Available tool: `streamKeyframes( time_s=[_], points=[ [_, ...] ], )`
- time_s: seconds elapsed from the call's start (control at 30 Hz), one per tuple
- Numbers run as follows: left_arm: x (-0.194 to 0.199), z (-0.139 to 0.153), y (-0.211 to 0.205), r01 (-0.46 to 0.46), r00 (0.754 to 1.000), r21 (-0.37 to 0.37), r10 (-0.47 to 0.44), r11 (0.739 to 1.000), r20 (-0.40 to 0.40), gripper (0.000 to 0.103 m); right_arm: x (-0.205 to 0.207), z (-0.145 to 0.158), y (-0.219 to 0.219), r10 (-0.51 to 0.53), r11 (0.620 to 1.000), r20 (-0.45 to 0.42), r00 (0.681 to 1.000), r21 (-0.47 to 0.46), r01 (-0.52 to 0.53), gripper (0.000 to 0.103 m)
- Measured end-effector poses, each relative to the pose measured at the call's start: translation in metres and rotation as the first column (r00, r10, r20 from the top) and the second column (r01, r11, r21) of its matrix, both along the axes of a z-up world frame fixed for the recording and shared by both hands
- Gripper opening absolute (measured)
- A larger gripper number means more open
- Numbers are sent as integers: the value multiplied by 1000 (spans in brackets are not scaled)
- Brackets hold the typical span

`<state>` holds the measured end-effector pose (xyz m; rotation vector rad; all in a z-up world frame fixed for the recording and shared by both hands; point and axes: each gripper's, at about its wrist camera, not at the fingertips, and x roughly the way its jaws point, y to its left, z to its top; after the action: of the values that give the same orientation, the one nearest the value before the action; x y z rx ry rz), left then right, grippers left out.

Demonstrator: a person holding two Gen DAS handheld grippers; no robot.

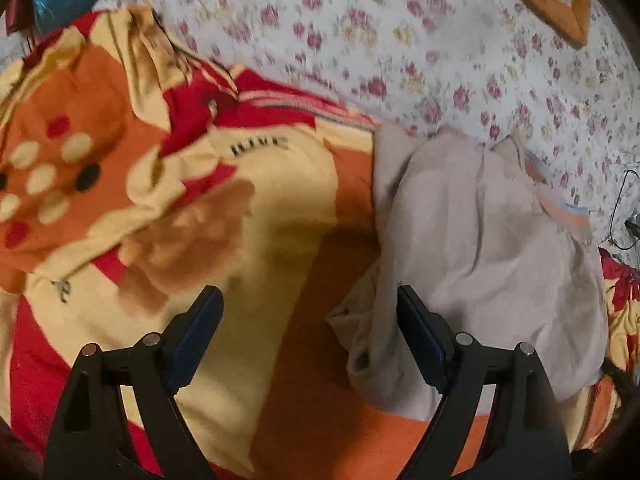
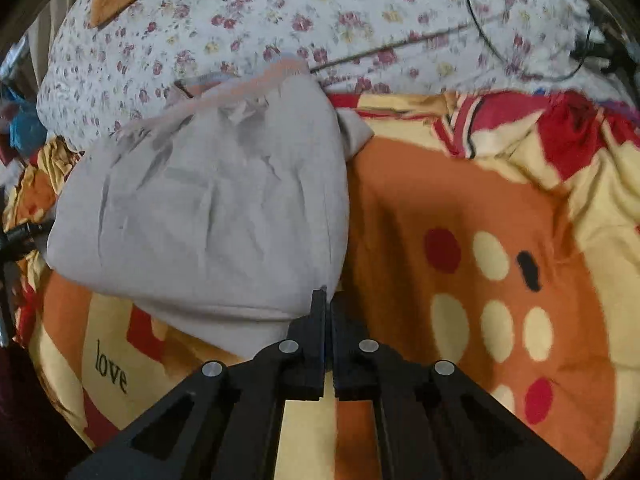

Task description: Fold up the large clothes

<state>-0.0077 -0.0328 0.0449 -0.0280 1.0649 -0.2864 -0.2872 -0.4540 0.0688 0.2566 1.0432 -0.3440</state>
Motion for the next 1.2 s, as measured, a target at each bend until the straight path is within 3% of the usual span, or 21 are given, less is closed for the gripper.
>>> streamKeyframes(
  time_s=[0.07, 0.1, 0.13, 0.3, 0.47, 0.6, 0.63, 0.7, 0.73, 0.83, 0.93, 1.03, 1.2],
  points=[
    [-1, 7, 3, -3, 999, -25, 4, 1000, 32, 87, -2, 22, 7, -35, 998, 32, 999, -55, 37, 13],
    [-3, 13, 3, -7, 999, -37, 9, 999, 52, 87, -1, 32, 11, -43, 996, 54, 998, -72, 47, 28],
    [-4, 16, 0, -5, 997, -44, 8, 999, 71, 87, 3, 44, 17, -39, 997, 80, 996, -67, 44, 35],
    [-6, 19, -20, 32, 993, -31, -28, 999, 114, 87, 62, 62, 62, 125, 992, 123, 985, 5, -127, 35],
    [-5, 1, -42, 75, 991, 67, -82, 995, 102, 87, 145, 17, 117, 289, 955, 72, 955, 45, -292, 31],
    [5, -8, -48, 75, 993, 91, -82, 993, 79, 87, 201, -35, 122, 261, 965, -19, 965, -9, -261, 29],
    [7, -7, -47, 68, 994, 86, -75, 994, 76, 87, 204, -38, 116, 238, 971, -3, 971, 7, -238, 29],
    [9, -2, -41, 51, 996, 63, -55, 997, 76, 87, 204, -30, 108, 187, 981, -1, 982, 46, -187, 30],
    [8, 1, -39, 44, 996, 47, -48, 998, 79, 87, 201, -23, 108, 181, 982, 7, 984, 62, -181, 35],
    [7, 10, -36, 44, 995, 13, -45, 999, 95, 87, 195, 3, 123, 231, 972, 60, 971, 33, -233, 35],
    [9, 8, -38, 42, 994, 40, -45, 998, 101, 87, 215, 11, 143, 287, 957, 75, 955, 23, -289, 37],
    [12, 2, -38, 40, 996, 55, -44, 998, 73, 87, 246, -4, 159, 317, 948, 39, 948, 6, -317, 36],
    [15, 5, -36, 35, 995, 54, -40, 998, 94, 87, 291, -43, 156, 267, 964, -33, 963, -4, -267, 36]
  ],
)
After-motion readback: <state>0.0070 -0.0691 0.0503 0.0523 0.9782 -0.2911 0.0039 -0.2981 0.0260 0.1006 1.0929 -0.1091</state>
